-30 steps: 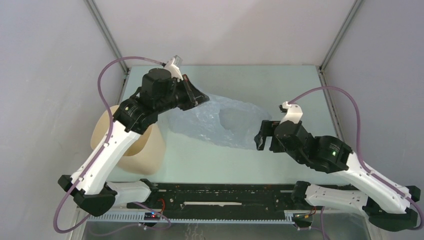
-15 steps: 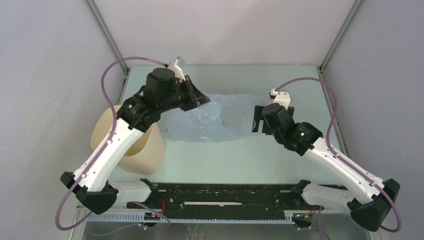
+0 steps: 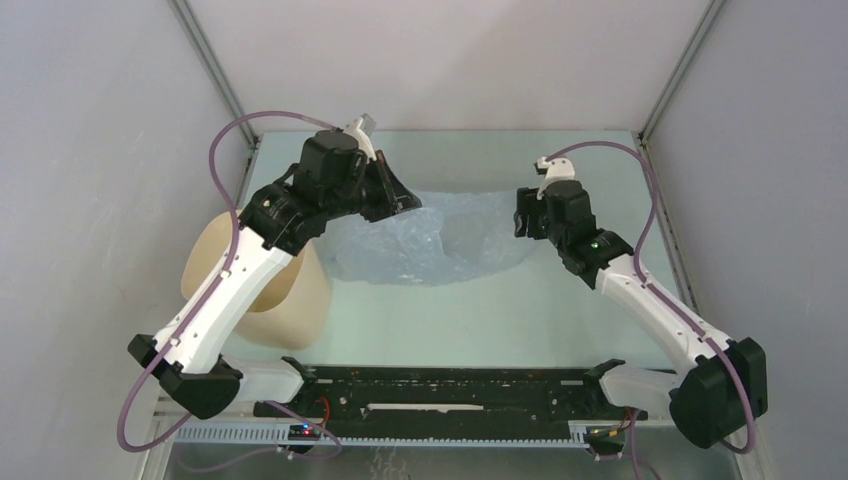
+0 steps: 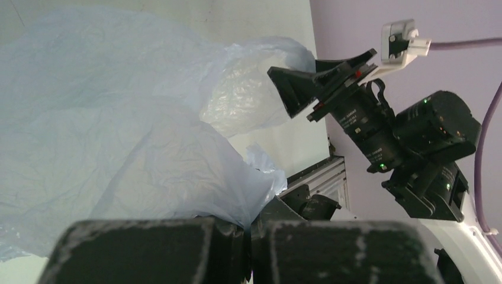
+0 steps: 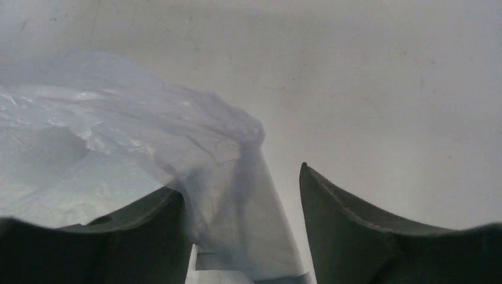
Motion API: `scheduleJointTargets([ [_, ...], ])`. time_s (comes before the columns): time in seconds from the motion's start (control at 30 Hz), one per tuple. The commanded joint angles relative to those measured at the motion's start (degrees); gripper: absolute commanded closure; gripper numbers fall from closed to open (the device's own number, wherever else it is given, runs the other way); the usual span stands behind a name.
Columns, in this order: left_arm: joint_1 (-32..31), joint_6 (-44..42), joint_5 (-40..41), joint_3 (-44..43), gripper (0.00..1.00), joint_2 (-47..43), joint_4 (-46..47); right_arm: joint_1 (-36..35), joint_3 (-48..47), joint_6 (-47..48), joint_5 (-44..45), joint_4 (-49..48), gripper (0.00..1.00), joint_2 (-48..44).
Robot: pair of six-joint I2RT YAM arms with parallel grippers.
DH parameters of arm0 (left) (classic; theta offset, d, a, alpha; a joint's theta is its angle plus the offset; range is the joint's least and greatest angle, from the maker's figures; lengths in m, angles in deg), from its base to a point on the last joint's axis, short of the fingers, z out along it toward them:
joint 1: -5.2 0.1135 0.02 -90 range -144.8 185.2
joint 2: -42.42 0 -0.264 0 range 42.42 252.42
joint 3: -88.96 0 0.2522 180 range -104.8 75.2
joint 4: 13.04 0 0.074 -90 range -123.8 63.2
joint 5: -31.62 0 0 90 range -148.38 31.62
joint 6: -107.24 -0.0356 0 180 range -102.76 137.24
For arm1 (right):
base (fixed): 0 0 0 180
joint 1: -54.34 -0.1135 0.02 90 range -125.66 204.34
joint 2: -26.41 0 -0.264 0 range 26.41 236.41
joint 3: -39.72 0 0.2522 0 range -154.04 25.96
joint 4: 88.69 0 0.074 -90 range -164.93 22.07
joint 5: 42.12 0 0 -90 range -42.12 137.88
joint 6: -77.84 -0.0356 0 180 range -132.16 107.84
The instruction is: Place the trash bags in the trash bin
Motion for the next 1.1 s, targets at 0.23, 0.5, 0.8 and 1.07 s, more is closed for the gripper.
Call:
scheduleJointTargets([
  [0.23, 0.45, -5.6, -2.79, 2.62, 0.94, -5.3, -0.78, 0.84, -7.28, -11.29, -14.46, 16.84, 1.0, -10.61],
  [0.5, -0.69, -9.37, -2.13, 5.97, 0.25, -11.46, 4.75, 7.23, -18.14, -16.67, -18.51, 39.38, 1.0, -13.72],
  [0.8, -0.64, -16.87, 26.84, -5.42, 0.11, -17.84, -25.98, 8.35, -21.76, -16.47, -11.04, 49.1, 1.0, -17.74],
  [1.07, 1.58, -13.43, 40.57, 2.52, 0.14, -13.08, -32.84, 8.44, -24.17, -16.91, -15.5, 50.39, 1.0, -19.95],
])
